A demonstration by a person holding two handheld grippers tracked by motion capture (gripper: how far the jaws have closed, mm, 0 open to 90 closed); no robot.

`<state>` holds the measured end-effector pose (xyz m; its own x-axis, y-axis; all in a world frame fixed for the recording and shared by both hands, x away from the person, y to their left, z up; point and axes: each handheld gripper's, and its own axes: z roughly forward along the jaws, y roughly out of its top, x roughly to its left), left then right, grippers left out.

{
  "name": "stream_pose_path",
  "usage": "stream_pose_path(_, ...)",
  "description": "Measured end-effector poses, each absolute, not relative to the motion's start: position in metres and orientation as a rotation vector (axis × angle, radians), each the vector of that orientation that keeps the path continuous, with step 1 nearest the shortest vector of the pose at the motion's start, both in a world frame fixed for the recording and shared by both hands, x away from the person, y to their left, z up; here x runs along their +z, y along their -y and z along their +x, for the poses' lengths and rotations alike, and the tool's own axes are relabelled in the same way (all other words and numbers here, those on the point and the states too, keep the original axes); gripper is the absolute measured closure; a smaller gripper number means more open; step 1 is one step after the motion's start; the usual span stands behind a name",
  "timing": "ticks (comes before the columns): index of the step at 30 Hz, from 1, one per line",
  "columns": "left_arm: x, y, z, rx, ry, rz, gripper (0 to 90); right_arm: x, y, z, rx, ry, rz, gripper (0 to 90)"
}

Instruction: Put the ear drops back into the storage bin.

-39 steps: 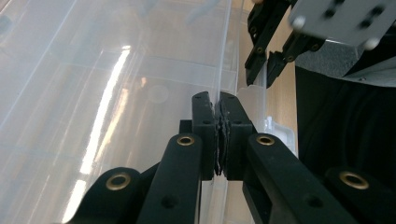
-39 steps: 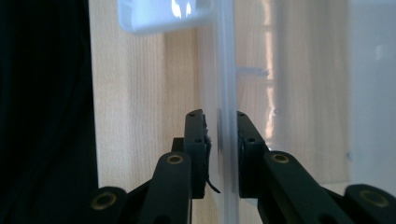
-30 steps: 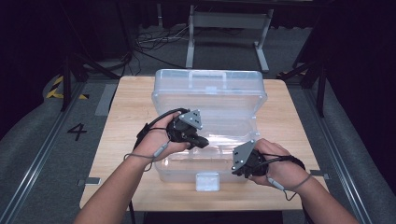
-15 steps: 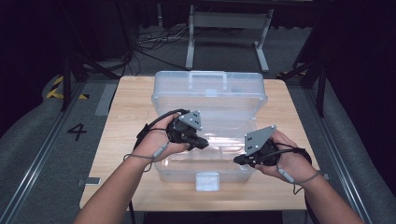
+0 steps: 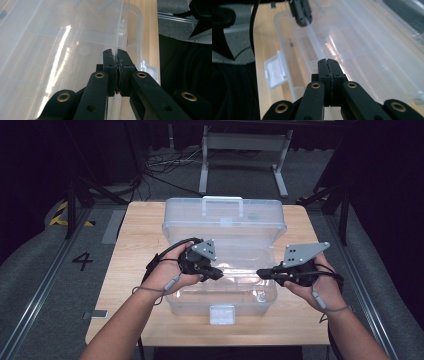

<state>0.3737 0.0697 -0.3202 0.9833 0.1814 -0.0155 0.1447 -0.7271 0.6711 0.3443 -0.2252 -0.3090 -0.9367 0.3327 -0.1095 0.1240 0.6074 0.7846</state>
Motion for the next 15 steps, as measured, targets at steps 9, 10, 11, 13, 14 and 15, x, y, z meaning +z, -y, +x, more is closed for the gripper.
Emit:
stream_pose_path(9,-0.320,-0.070,0.373,0.075,-0.229,2.396,87.0,-0.306,0.249,0.350,1.435,-2.394,0.577,90.0)
stream_pose_path(10,-0.320,-0.070,0.372,0.076,-0.230,2.396,86.9,-0.306,0.251,0.351,1.451,-2.381,0.590,90.0)
stream_pose_path(11,-0.320,-0.070,0.372,0.077,-0.230,2.396,86.9,-0.306,0.254,0.352,1.471,-2.363,0.613,90.0)
stream_pose_path(13,-0.320,-0.070,0.372,0.083,-0.231,2.396,86.9,-0.306,0.259,0.354,1.497,-2.331,0.649,90.0)
stream_pose_path(14,-0.320,-0.070,0.371,0.084,-0.232,2.396,86.9,-0.306,0.260,0.355,1.501,-2.321,0.665,90.0)
stream_pose_path(15,-0.320,-0.070,0.371,0.087,-0.232,2.399,86.9,-0.306,0.262,0.355,1.507,-2.307,0.671,90.0)
